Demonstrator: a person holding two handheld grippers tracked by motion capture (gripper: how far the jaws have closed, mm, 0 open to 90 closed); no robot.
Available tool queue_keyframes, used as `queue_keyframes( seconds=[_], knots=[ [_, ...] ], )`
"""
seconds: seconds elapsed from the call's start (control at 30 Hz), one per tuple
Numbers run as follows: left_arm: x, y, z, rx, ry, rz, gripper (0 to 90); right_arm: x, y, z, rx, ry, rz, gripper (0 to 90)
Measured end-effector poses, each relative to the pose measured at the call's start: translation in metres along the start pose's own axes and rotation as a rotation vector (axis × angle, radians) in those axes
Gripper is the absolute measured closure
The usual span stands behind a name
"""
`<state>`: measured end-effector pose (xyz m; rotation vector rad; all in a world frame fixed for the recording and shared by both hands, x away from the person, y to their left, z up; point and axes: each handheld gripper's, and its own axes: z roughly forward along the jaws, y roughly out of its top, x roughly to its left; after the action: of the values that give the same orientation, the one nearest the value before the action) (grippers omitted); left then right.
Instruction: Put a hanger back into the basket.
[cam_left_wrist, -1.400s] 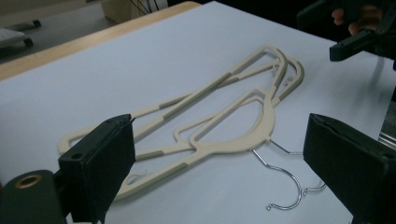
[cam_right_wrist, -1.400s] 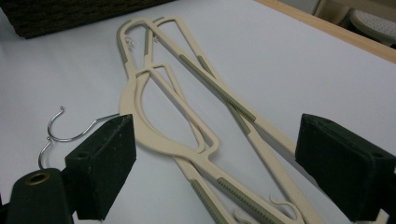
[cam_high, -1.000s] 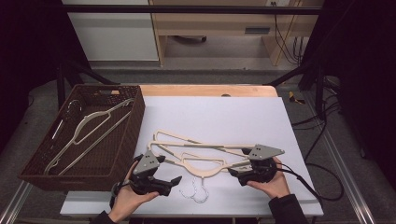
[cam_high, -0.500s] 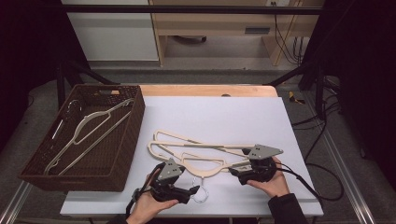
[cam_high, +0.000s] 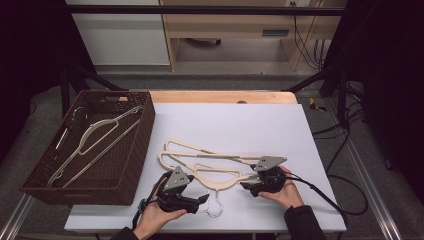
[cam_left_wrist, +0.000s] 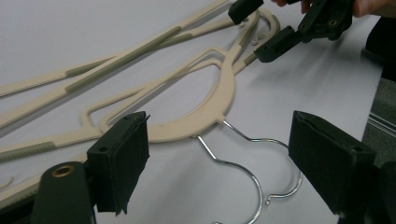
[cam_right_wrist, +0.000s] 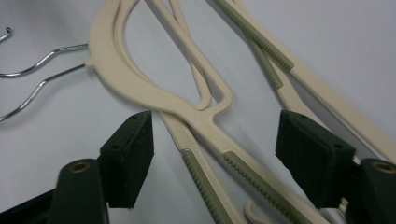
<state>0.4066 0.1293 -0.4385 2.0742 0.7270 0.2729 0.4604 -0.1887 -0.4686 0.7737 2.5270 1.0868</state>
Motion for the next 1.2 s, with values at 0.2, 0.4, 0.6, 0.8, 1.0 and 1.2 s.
queue_keyframes(
  seconds=[0.2, 0.4, 0.6, 0.8, 1.0, 1.2],
  knots=[
    [0.011, -0.004, -0.004, -0.002, 0.018, -0.03, 19.9, -0.007, -0.001, 0.014, 0.04, 0.041, 0.021, 46.2],
    [0.013, -0.005, -0.005, -0.004, 0.014, -0.023, 19.9, -0.009, 0.0, 0.013, 0.054, 0.109, 0.049, 62.5],
    [0.015, -0.007, -0.007, -0.005, 0.007, -0.012, 19.5, -0.007, 0.001, 0.007, 0.063, 0.095, 0.016, 68.5],
    [0.018, -0.006, -0.012, -0.033, -0.024, 0.002, 14.5, -0.004, -0.001, 0.01, 0.077, 0.097, -0.001, 62.5],
    [0.018, -0.005, -0.015, -0.036, -0.027, 0.004, 10.5, -0.004, -0.001, 0.008, 0.051, 0.111, -0.025, 71.2],
    [0.02, -0.006, -0.014, -0.029, -0.017, 0.002, 10.4, -0.004, 0.001, 0.0, 0.045, 0.117, -0.032, 90.0]
  ],
)
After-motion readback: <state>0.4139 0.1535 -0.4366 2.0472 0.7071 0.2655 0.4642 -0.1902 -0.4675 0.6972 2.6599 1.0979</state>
